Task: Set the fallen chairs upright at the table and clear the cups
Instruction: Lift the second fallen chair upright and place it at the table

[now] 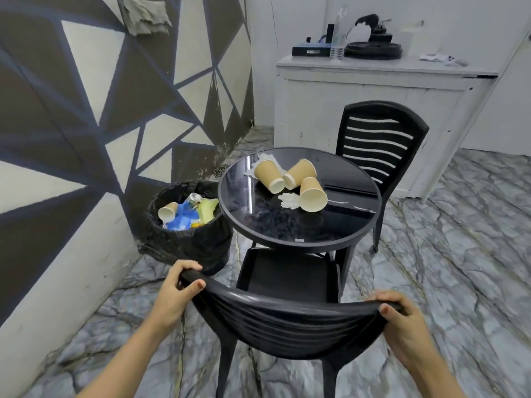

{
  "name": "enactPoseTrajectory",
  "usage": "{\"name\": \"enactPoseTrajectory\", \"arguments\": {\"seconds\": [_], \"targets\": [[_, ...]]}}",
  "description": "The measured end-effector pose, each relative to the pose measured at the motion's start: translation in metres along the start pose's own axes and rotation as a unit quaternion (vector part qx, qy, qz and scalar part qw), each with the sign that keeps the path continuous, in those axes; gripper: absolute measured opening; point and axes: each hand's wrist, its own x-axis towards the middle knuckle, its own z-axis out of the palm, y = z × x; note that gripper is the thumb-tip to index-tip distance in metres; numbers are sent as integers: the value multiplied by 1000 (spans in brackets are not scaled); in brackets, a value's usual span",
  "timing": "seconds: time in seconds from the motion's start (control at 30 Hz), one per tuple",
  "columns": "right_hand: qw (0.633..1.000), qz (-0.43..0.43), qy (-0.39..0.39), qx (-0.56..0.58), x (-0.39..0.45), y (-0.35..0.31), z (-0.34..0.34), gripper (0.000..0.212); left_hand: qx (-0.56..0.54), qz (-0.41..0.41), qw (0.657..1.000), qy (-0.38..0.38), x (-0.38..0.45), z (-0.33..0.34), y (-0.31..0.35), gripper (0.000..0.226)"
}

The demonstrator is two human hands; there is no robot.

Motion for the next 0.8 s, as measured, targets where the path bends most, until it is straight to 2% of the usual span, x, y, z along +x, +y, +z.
{"name": "enactPoseTrajectory", "arguments": {"seconds": [0.03, 0.13, 0.2, 0.23, 0.37, 0.47, 0.6, 0.73, 0.8], "targets": [[1000, 6, 1, 1, -3, 0, 0, 10, 6, 0, 1000, -12, 2, -2, 1, 67], [999, 8, -2, -41, -10, -4, 0, 20, 21, -2, 998, -54, 4, -7, 3, 67], [996, -2, -15, -91, -15, -10, 3, 9, 24, -7, 997, -69, 3, -10, 4, 62], [993, -6, -20, -120, -17, -12, 5, 11, 24, -10, 997, -74, 3, -11, 5, 58], [982, -11, -2, -190, -25, -18, 9, 54, 22, -25, 994, -104, 5, -13, 7, 54], [981, -14, 27, -192, -34, -17, 12, 64, 38, -32, 992, -116, 9, -17, 3, 37], [982, -28, 56, -178, -43, -12, 20, 78, 82, -12, 988, -131, 20, -20, 7, 33], [985, -6, 52, -165, -44, -14, 24, 49, 59, -12, 989, -133, 18, -19, 6, 34], [984, 5, 49, -170, -43, -15, 22, 58, 36, -21, 992, -123, 13, -17, 4, 36]]}}
